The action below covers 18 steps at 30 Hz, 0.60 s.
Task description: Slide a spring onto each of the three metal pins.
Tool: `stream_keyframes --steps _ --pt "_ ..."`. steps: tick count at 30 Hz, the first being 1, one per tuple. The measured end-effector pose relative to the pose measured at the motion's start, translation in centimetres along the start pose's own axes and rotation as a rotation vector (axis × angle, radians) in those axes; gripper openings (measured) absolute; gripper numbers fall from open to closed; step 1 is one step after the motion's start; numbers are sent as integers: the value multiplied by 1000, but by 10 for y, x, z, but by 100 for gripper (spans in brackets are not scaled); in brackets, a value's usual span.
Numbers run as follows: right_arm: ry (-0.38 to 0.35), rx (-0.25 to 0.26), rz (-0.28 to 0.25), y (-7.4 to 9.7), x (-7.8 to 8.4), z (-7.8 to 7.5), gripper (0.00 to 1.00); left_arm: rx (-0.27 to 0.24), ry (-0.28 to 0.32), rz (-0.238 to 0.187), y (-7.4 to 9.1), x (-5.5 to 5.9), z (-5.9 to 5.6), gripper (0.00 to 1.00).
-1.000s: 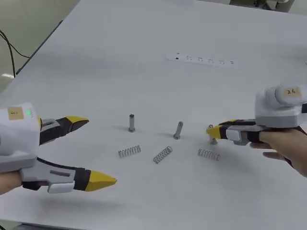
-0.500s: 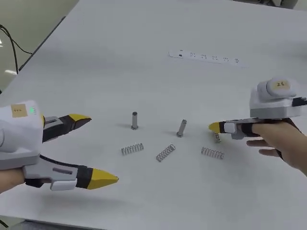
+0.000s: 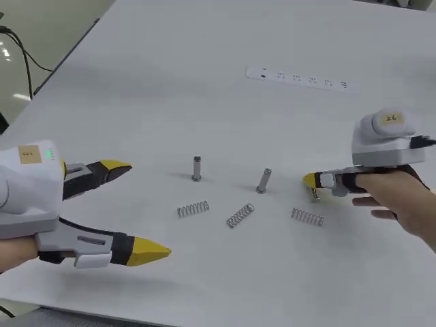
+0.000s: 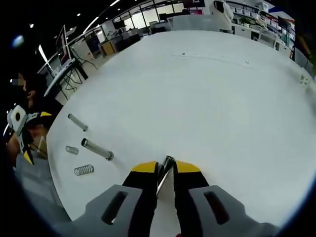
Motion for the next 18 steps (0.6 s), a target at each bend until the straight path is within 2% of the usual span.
stream_keyframes --steps 4,6,9,18 --pt "-35 8 -2 0 -1 -1 6 -1 0 1 0 0 0 91" --pt "-25 24 -4 1 0 -2 5 0 0 3 0 1 -1 91" --pt "-18 21 2 4 3 -1 5 2 -1 1 0 0 -2 91" --pt "-7 1 -66 22 5 6 5 4 -7 3 0 -1 -3 91"
Point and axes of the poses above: the centre of the closed fingertips' face, and the gripper's own axes: y roughly backward along the fingers, z roughly to its left, x roughly out of its underside, the point moved 8 cm from there along y, roughly backward along the fingers, and after that the axes turned 7 degrees about -x, right-handed, at the moved point
